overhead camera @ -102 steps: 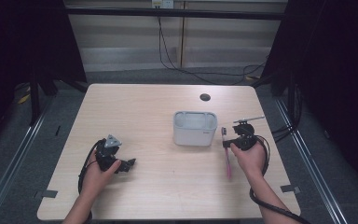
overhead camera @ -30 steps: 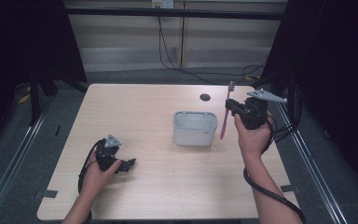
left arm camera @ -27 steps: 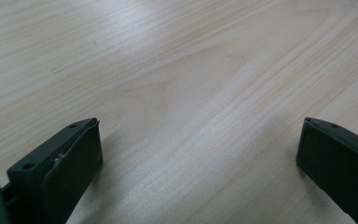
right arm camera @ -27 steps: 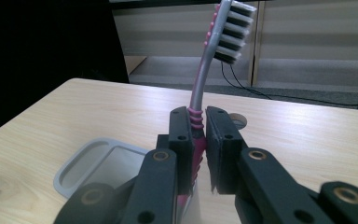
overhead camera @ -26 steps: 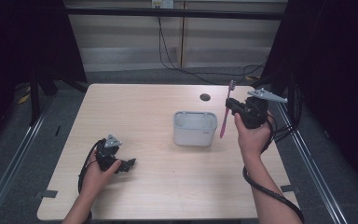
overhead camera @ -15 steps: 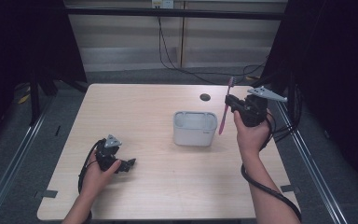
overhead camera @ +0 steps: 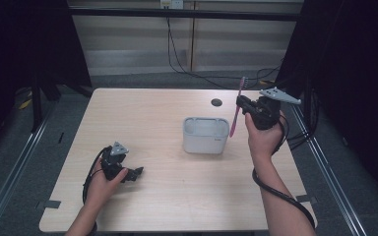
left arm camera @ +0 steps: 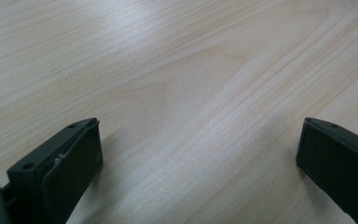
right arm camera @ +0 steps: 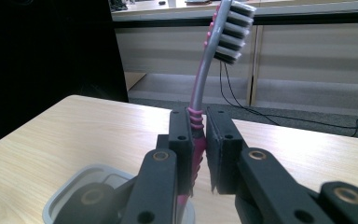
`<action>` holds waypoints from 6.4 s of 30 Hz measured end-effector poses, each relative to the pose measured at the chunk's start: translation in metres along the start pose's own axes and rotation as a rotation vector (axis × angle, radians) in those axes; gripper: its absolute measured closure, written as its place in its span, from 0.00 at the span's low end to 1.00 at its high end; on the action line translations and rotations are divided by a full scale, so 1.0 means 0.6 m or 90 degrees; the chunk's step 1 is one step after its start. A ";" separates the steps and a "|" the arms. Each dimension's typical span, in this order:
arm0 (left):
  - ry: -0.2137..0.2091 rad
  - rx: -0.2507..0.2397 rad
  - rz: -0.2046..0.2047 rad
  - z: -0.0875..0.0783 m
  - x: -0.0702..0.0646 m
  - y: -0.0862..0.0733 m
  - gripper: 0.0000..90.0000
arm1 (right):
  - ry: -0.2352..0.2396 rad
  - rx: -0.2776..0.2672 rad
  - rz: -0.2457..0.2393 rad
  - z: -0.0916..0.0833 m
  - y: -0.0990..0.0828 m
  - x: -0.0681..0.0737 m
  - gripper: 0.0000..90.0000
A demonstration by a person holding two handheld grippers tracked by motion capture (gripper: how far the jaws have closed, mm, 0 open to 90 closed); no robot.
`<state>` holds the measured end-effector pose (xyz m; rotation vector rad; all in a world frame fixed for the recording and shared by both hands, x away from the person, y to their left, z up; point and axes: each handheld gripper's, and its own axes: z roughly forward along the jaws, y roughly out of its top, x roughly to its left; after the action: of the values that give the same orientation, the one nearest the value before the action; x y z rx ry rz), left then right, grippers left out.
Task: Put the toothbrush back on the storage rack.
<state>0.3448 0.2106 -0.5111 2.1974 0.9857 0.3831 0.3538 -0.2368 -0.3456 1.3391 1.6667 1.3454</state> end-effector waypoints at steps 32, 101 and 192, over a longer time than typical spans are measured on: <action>-0.001 0.001 0.003 0.000 0.000 0.000 0.00 | 0.016 -0.010 -0.001 0.039 -0.011 0.008 0.90; -0.002 0.000 0.002 0.000 0.000 0.000 0.00 | 0.043 -0.005 -0.022 0.060 -0.082 0.002 0.90; -0.001 -0.002 0.000 0.001 -0.001 0.000 0.00 | 0.110 0.032 -0.080 0.018 -0.147 0.017 0.85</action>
<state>0.3449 0.2101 -0.5113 2.1947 0.9837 0.3823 0.3312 -0.2212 -0.4305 1.1517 1.8782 1.3862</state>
